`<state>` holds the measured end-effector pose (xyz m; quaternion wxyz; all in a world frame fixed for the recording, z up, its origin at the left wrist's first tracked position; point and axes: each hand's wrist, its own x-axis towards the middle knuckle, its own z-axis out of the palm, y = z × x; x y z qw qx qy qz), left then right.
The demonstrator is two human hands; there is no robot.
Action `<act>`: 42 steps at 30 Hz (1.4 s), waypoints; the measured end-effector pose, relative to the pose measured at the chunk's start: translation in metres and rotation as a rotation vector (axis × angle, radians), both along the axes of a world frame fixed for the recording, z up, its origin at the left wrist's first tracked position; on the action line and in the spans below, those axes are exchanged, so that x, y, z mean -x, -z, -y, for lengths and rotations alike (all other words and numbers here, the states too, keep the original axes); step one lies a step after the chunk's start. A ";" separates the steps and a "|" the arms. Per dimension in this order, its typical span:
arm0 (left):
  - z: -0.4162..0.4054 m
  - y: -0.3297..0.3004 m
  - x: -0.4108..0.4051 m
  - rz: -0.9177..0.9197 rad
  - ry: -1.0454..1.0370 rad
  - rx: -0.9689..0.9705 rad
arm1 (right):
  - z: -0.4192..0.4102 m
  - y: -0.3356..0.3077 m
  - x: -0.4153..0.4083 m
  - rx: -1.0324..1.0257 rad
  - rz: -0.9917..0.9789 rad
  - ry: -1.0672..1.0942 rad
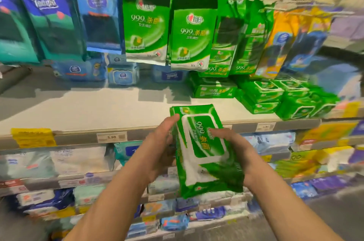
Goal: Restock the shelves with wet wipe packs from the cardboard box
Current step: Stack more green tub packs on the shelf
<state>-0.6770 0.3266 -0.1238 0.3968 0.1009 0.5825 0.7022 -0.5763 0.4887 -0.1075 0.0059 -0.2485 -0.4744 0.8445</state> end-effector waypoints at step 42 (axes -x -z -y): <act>-0.222 -0.007 0.117 0.022 -0.681 -0.258 | -0.220 0.041 0.148 -0.327 -0.325 0.305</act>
